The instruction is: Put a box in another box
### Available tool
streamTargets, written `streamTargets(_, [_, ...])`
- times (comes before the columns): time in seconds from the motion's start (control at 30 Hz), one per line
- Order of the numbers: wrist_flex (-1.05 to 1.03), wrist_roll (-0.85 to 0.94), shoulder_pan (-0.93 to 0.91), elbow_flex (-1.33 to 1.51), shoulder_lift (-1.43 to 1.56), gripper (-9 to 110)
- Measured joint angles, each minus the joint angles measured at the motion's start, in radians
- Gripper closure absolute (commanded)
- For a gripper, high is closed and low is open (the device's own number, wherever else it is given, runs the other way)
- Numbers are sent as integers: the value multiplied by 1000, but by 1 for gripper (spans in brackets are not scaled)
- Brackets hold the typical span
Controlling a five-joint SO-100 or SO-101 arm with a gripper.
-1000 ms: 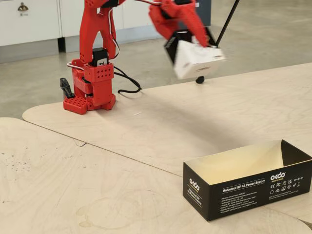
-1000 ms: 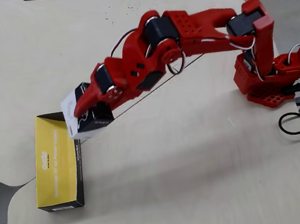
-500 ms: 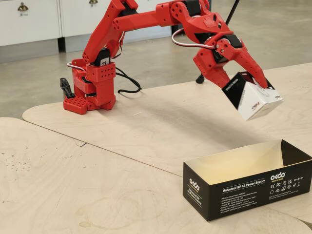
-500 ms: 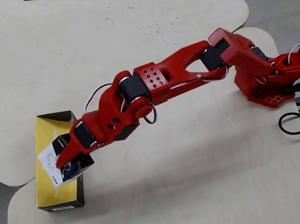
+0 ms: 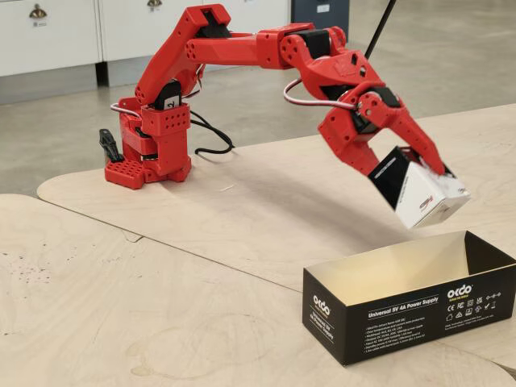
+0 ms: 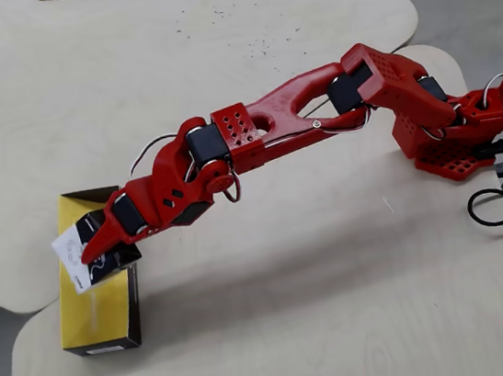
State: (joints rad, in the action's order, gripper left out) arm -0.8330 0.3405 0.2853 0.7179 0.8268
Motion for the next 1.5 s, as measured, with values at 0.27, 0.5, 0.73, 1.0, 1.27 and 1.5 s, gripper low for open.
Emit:
streamTargets(0.27, [-28,-25,-15,38,0,58])
streamTargets(0.5, [-141,-18,-15,54,74,54])
streamTargets(0.73, [-341,170,-12,314,410,59])
streamTargets(1.0, [-359,466,-74,1095,1160,73])
streamTargets(1.27, [-325,767,-161,1796,1732,93])
streamTargets(1.5, [-232,865,-163,2106,1977,99])
